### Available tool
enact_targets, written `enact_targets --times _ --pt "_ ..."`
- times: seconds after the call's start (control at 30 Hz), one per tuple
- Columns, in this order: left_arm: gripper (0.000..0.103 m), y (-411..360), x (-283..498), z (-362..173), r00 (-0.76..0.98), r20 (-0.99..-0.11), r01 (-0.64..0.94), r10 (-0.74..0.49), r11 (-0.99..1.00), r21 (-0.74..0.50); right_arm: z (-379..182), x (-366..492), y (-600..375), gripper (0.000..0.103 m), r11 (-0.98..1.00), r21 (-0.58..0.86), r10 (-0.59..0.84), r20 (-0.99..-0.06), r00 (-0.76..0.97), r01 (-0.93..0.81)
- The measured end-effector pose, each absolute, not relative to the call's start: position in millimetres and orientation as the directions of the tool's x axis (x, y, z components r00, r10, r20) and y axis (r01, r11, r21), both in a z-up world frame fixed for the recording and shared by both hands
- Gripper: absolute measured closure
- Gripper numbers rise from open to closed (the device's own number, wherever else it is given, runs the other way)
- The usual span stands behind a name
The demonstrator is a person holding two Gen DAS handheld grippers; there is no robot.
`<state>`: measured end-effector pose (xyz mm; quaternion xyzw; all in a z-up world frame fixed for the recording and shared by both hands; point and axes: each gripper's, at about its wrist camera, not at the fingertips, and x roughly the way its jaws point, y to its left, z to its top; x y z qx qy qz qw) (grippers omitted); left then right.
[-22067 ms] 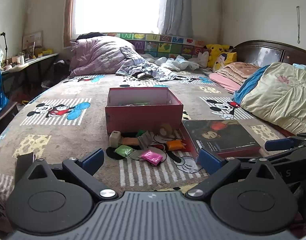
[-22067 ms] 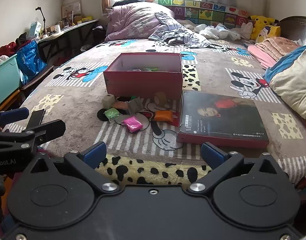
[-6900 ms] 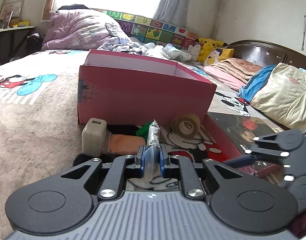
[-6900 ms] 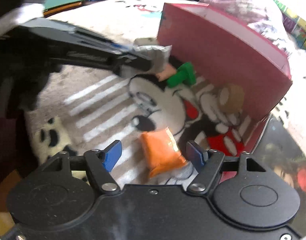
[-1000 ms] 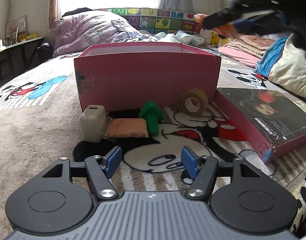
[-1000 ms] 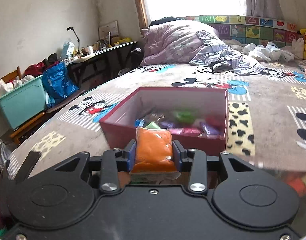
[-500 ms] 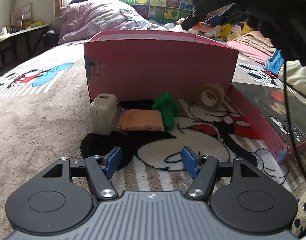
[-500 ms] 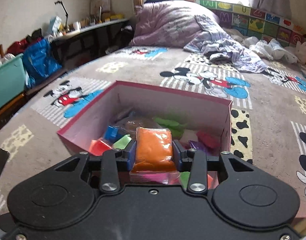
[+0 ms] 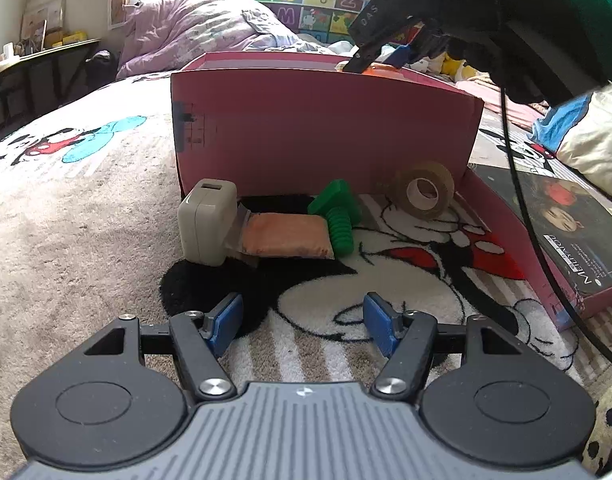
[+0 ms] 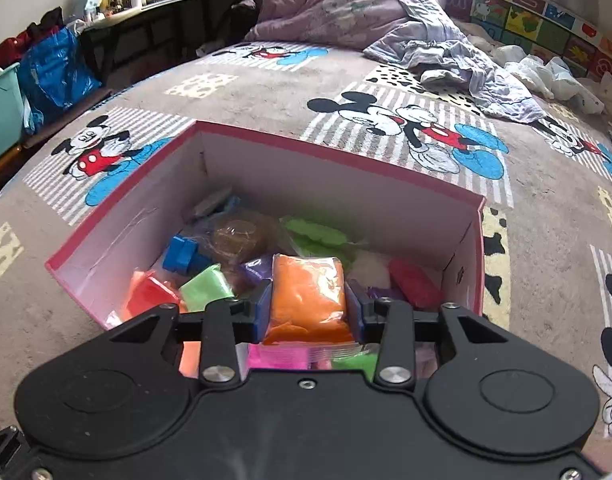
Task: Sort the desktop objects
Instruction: 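Carry the orange clay bag into the red box and open the right tool, then move the right tool to the black book and grasp its edge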
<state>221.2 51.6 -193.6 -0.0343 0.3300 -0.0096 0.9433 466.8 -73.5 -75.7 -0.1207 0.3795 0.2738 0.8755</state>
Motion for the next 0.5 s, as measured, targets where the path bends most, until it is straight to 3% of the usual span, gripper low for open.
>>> enact_targets --times 0.1,0.17,0.5 --pt "0.037 52 222 -194 0.782 -0.622 -0.004 -0.042 0.997 -0.071 -75 476 -70 0.062 0.831 -0.007 0.371 -0.737 0.564 -0.555" --pt "0.037 51 222 -194 0.782 -0.622 -0.003 -0.042 0.997 -0.072 -74 480 -69 0.051 0.841 -0.006 0.363 -0.735 0.573 -0.541" --pt "0.035 48 222 -197 0.783 -0.621 -0.001 -0.038 0.998 -0.063 -65 455 -101 0.046 0.852 0.049 0.402 -0.698 0.592 -0.521"
